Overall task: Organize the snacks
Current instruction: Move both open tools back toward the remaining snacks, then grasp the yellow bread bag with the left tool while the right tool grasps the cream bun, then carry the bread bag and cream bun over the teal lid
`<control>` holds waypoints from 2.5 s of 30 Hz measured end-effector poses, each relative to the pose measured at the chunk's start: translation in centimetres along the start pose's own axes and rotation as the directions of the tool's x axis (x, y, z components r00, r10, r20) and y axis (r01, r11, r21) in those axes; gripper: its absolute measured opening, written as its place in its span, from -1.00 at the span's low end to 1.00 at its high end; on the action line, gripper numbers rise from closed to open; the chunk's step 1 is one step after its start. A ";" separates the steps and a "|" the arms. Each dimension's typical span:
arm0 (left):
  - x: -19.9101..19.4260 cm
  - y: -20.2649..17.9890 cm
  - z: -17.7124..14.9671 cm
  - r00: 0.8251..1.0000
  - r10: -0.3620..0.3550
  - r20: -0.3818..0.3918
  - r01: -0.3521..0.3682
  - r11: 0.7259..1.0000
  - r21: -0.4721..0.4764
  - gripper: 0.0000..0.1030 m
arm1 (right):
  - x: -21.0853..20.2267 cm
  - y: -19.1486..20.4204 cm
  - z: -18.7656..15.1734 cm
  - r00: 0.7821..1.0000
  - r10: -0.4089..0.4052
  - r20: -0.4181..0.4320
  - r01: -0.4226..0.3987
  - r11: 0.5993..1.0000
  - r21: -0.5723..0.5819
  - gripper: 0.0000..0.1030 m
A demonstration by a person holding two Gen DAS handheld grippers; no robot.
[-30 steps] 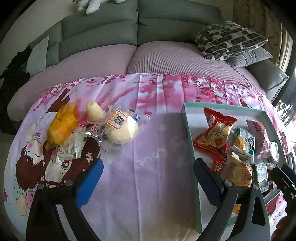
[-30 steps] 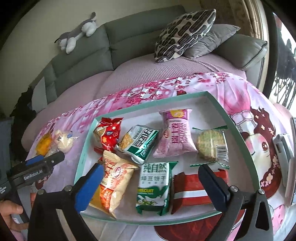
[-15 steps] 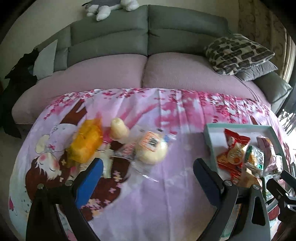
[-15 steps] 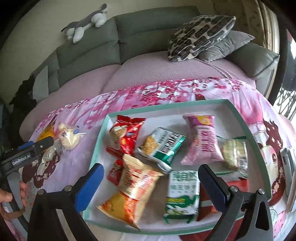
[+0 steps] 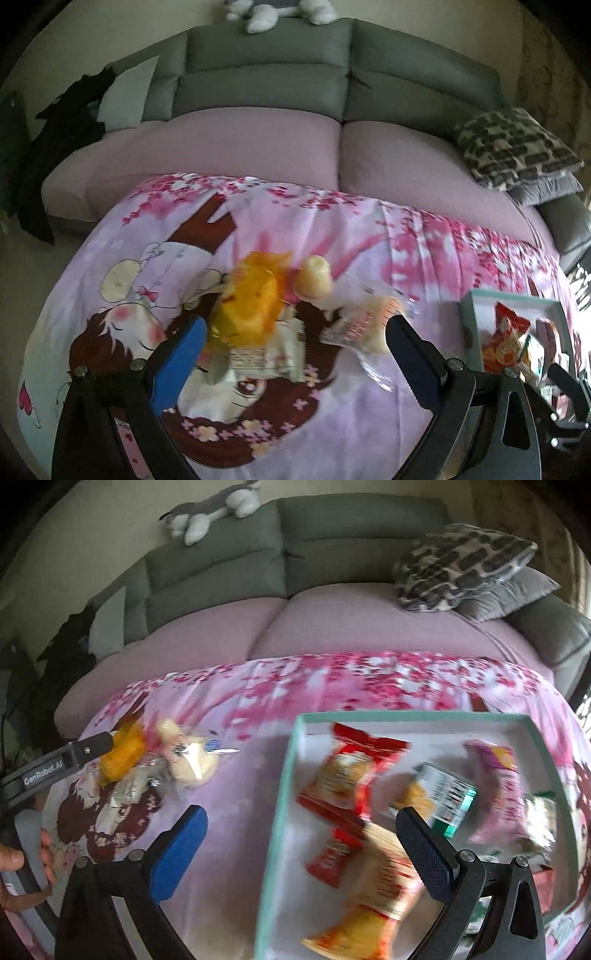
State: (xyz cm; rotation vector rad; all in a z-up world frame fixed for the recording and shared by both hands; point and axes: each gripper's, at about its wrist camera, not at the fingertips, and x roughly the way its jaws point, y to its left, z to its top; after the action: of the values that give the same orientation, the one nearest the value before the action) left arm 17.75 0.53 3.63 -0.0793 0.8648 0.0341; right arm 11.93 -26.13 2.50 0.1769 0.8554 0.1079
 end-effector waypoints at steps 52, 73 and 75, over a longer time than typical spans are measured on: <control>7.4 7.6 1.5 0.964 -0.254 -0.080 0.228 0.943 -0.243 -0.14 | 10.8 8.3 3.9 0.959 0.226 -0.169 -0.202 0.968 0.147 0.07; -1.3 4.5 -0.5 0.963 -0.267 -0.028 0.255 0.942 -0.217 -0.15 | 1.0 4.4 0.7 0.975 0.190 -0.119 -0.169 0.971 0.168 0.07; -1.9 3.9 -0.7 0.962 -0.273 -0.030 0.261 0.944 -0.201 -0.15 | 0.2 3.9 0.5 0.976 0.183 -0.116 -0.162 0.971 0.174 0.07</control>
State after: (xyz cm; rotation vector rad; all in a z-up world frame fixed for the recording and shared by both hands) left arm 15.69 4.32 4.40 -0.3835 0.9007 -0.1387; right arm 12.34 -22.37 3.38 0.4025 0.9795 0.2144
